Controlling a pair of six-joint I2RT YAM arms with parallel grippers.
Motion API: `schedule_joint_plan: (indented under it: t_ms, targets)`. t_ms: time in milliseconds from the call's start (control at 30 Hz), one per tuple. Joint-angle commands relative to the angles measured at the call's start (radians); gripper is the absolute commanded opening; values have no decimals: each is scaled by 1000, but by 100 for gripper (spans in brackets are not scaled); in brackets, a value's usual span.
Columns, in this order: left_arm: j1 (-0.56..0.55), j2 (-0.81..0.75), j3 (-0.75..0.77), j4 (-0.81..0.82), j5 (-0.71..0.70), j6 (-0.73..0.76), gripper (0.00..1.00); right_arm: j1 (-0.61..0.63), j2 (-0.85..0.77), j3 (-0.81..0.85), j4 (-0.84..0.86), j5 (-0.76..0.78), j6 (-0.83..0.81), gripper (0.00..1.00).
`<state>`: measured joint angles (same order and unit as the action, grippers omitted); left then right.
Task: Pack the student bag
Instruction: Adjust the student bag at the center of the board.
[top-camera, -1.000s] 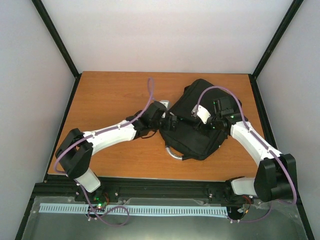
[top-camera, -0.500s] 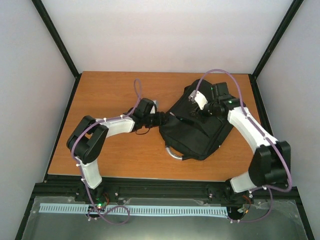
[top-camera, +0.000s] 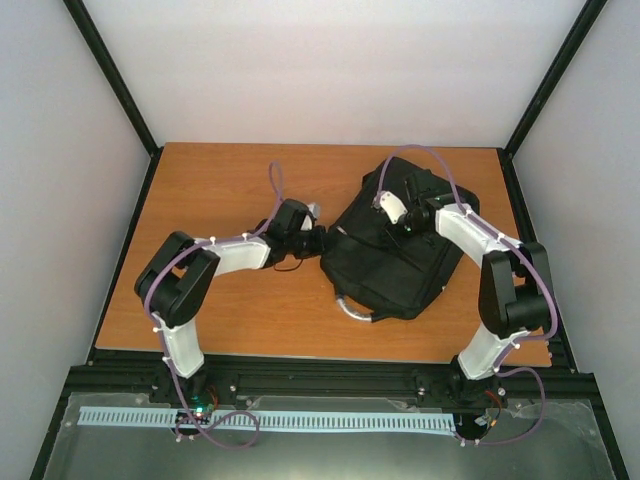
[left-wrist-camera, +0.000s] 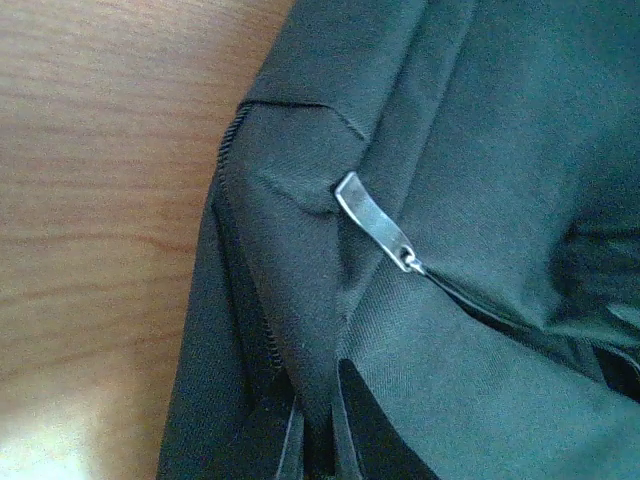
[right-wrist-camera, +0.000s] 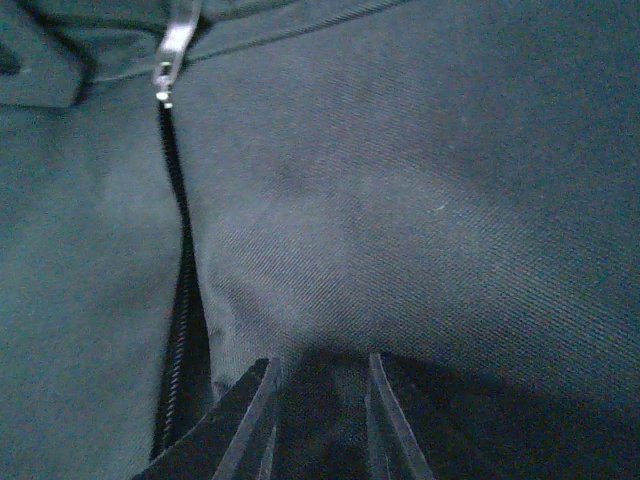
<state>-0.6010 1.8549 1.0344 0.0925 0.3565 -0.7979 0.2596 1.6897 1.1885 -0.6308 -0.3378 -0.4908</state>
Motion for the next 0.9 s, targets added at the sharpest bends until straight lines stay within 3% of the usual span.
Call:
schedule_joint_plan:
  t_ms: [0,167,333,467,533,667,767,867]
  targets:
    - [-51,-129,-96,27,-18,-46,1,-3,102,12,6,131,1,25]
    - [-161,-228,-198,35,-94,-98,1,0,158,63,-2,160,-15,25]
    - [-279,-196,-195,-3,-109,-103,1,1,157,75,-9,147,-13,25]
    - [-308,-194,-191,-30,-106,-77,2,1,115,48,-15,144,-24,25]
    - [-308,-215,-183,-66,-105,-30,9,1,78,29,-19,139,-33,25]
    - [-309,-268,-149,-194,-136,35,43,1,-9,-5,-47,114,-47,26]
    - [-307,-299,-124,-254,-149,96,54,2,-89,-30,-63,86,-45,28]
    - [-294,-299,-69,-322,-178,153,58,1,-173,-60,-72,52,-43,29]
